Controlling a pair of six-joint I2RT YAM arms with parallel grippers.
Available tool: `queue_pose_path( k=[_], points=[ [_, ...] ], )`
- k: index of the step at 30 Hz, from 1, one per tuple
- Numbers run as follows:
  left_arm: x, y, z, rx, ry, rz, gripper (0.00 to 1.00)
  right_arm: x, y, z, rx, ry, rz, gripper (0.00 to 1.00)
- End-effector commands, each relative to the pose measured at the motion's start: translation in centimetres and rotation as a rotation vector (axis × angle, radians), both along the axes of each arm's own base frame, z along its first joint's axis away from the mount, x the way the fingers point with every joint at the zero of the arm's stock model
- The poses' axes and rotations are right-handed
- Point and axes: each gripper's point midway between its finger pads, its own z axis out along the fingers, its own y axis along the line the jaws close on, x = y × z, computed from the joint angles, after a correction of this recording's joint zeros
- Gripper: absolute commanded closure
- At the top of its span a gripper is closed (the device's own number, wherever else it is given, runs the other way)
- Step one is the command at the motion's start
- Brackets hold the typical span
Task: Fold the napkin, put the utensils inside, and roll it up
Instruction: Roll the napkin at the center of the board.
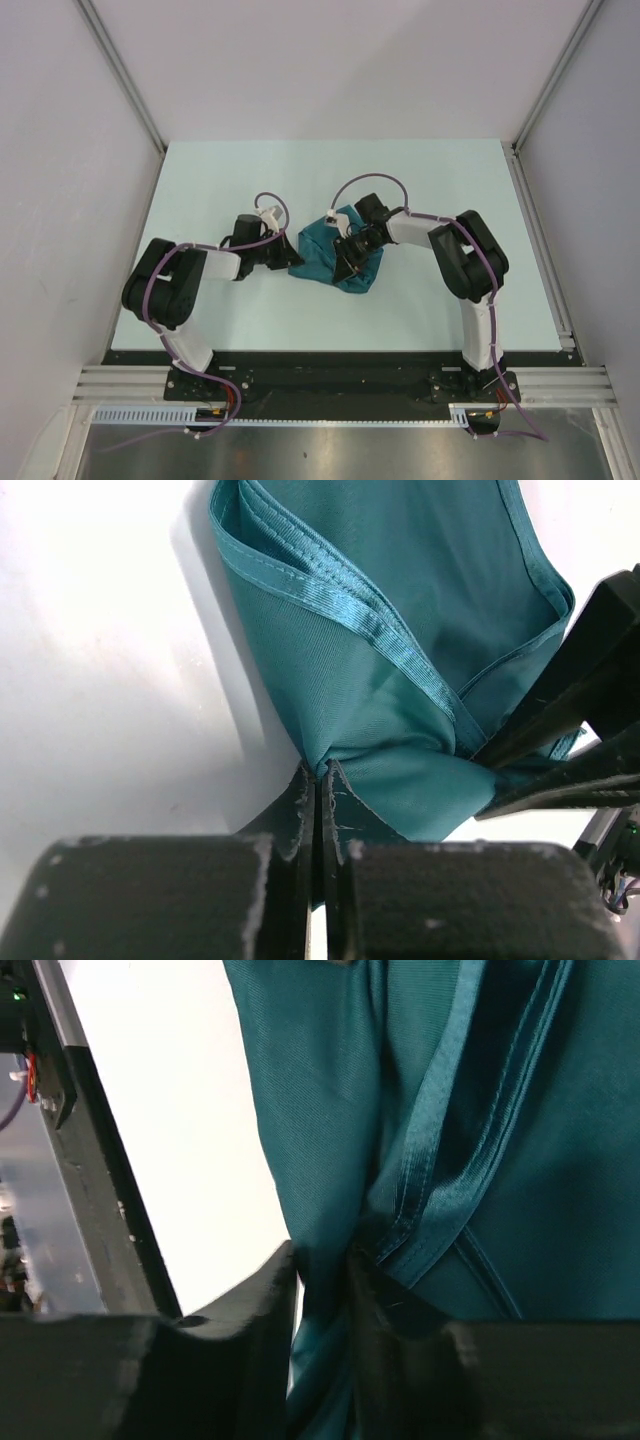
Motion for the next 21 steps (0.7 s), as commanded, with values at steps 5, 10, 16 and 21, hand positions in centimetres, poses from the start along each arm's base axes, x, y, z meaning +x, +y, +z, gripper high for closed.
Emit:
queue_pose_path(
  k=[5, 10, 16, 21],
  points=[
    [-1.5, 0.3, -0.9, 0.044, 0.05, -0.035, 1.0, 0.4, -1.6, 2.8, -0.106, -0.047, -0.085, 0.4],
    [-1.3, 0.4, -0.9, 0.053, 0.051, -0.03, 1.0, 2.5, -0.5, 6.4, -0.144, -0.357, -0.15, 0.29],
    [-1.0, 0.3, -1.1, 0.059, 0.061, -0.029, 1.0, 1.7, 2.2, 7.4, -0.166, -0.688, -0.149, 0.24],
    [-0.7, 0.4, -1.1, 0.067, 0.062, -0.026, 1.0, 1.0, 2.3, 5.5, -0.231, -0.745, -0.152, 0.25]
  ],
)
